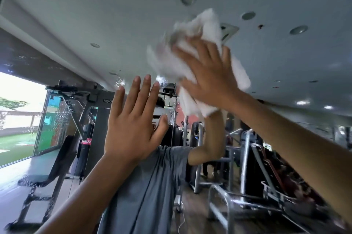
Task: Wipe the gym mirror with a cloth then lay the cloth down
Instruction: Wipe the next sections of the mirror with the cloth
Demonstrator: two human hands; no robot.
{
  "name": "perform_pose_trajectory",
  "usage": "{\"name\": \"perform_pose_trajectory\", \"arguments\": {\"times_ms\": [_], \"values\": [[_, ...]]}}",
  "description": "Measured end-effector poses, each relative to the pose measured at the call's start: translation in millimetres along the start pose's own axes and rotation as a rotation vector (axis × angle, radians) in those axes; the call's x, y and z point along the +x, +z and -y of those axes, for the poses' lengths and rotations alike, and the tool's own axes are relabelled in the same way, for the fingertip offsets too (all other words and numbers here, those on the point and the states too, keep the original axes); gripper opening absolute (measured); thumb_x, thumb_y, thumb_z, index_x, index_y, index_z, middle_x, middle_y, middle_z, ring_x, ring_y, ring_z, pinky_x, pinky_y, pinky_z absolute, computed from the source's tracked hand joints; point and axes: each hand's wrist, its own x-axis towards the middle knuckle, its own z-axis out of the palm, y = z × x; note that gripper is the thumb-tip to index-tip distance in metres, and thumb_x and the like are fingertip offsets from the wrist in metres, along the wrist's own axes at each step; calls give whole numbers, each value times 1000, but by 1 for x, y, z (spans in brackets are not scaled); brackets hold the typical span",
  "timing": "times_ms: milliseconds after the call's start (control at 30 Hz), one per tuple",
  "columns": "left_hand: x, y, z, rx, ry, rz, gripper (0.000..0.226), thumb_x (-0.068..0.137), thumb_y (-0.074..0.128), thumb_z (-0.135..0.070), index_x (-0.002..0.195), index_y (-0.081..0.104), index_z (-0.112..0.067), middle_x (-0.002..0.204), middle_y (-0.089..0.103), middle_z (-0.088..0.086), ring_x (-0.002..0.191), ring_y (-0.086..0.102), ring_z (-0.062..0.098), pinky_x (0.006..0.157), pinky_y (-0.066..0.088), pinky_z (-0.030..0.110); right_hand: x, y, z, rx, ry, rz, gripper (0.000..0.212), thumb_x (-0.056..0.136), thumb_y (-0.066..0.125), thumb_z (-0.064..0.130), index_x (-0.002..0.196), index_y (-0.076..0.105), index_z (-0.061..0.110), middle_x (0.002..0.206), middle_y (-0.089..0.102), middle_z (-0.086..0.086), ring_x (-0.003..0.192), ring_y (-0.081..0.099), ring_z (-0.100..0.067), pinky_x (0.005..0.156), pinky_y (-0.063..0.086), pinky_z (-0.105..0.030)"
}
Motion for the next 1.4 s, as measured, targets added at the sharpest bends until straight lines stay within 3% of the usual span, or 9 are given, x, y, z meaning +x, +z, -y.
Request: {"name": "perform_pose_trajectory", "arguments": {"times_ms": [133,333,433,567,700,900,1000,1267,1400], "values": [[0,-1,-1,-14,-13,3,69,98,33,-45,156,33,-7,164,24,12,153,21,30,122,16,55,-28,-11,-65,9,-380,127,71,77,49,50,145,36,35,151,36,-8,134,34,-29,102,26,-57],[0,0,-3,-16,-34,38,71,98,31,-46,158,26,-9,167,14,9,155,10,25,125,5,49,26,-7,-75,-67,300,-42,69,84,39,53,149,38,31,150,41,-8,132,39,-34,100,32,-52],[0,-1,-1,-21,-24,37,71,99,30,-46,158,26,-8,166,16,10,155,11,26,125,3,48,29,-5,-30,-52,382,14,72,88,31,56,155,29,30,157,31,-7,140,30,-31,108,23,-54],[-15,-4,-1,-24,-10,-6,67,99,34,-42,156,32,-6,164,23,11,153,20,28,124,9,48,-34,-6,16,-17,41,76,72,88,40,58,153,26,31,160,29,-11,144,23,-26,108,24,-62],[-34,-7,0,-32,-11,-20,66,99,35,-40,156,32,-5,164,23,12,153,21,30,125,9,48,-84,-24,-12,-44,-278,143,75,80,47,61,148,35,31,153,40,-9,136,37,-27,103,25,-50],[-35,-7,-3,-35,-33,5,67,99,35,-39,157,29,-5,165,23,13,153,20,31,124,12,52,-27,-19,-35,-70,470,32,78,83,37,69,148,39,27,148,40,-12,132,39,-34,98,32,-49],[-42,-9,-2,-51,-33,6,66,100,34,-39,157,29,-7,165,22,12,153,19,30,124,14,53,-24,-8,16,-27,578,5,73,89,35,65,152,33,29,158,30,-8,143,28,-29,109,23,-56],[-65,-12,2,-55,7,23,63,101,36,-36,156,31,-4,164,25,15,153,20,32,122,16,54,-145,-21,36,-2,-190,198,78,82,49,52,153,24,34,162,22,-5,147,22,-26,106,27,-63],[-74,-12,-3,-27,0,56,63,102,31,-35,157,27,-4,165,21,16,153,18,34,122,16,56,-102,-19,2,30,399,123,67,87,41,46,151,32,31,161,28,-5,145,27,-28,104,33,-63]]}}
